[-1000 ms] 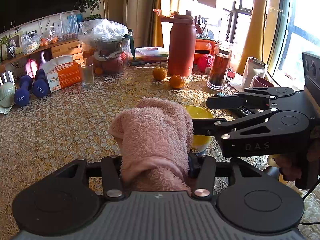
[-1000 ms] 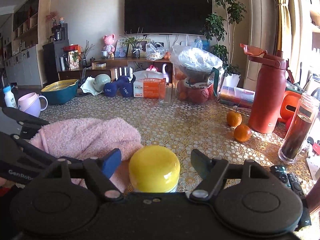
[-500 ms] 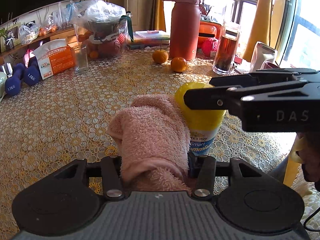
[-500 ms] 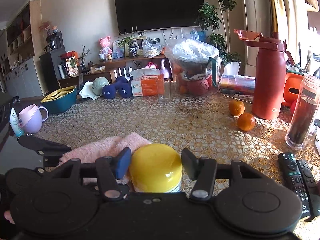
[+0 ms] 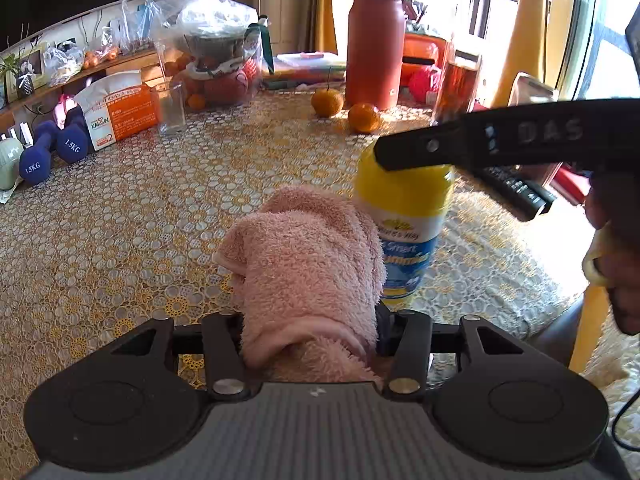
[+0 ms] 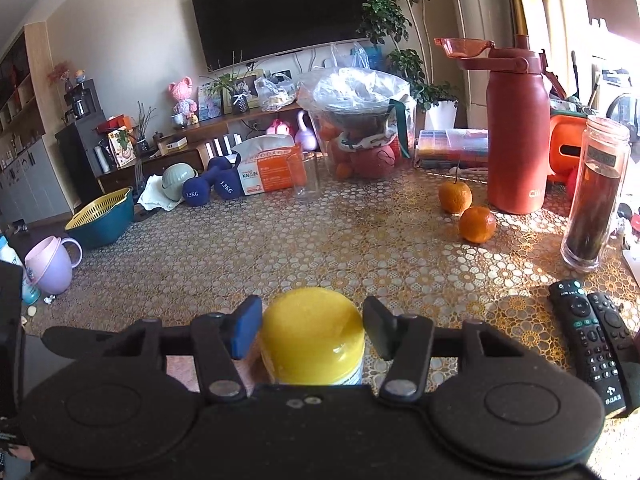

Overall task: Clean container
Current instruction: 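Tilt the bottle with the right tool and rub it against the held towel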

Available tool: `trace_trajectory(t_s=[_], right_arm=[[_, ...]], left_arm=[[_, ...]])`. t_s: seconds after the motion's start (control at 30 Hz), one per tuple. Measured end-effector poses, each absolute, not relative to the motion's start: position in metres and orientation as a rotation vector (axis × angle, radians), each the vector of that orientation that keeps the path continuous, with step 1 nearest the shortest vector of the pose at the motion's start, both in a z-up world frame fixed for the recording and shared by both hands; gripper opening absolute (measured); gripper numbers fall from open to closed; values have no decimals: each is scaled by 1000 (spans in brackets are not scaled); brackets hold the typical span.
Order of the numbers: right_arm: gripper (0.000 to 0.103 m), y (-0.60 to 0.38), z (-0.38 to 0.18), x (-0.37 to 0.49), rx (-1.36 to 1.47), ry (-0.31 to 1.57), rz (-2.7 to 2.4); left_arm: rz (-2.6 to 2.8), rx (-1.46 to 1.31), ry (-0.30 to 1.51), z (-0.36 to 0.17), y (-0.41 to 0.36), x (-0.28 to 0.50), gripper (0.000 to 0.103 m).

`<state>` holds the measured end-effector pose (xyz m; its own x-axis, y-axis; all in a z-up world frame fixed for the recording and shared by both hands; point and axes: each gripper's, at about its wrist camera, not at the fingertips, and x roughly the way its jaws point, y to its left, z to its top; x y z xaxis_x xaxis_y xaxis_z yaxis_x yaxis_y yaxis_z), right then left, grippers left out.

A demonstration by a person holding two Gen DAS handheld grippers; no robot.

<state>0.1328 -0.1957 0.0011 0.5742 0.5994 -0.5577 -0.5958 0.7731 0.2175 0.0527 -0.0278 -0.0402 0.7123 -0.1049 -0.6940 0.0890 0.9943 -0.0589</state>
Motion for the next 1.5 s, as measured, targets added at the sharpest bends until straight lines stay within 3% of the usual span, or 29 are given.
trace_trajectory(t_s=[0.23,0.87,1.27,1.5], right_arm=[[55,-195,1,132,33,676,659],[55,-201,1,135,50,682,643],[56,-204,0,117,-38,630,715],[56,-203,1,106,-104,596,757]], left_arm=[[-210,-59,718,-13,-51,44,49],[-161,13,848,-65,-52,83,49],[-118,-166,730,-4,24,70,49],[-203,-248,679,20,26,89,49]])
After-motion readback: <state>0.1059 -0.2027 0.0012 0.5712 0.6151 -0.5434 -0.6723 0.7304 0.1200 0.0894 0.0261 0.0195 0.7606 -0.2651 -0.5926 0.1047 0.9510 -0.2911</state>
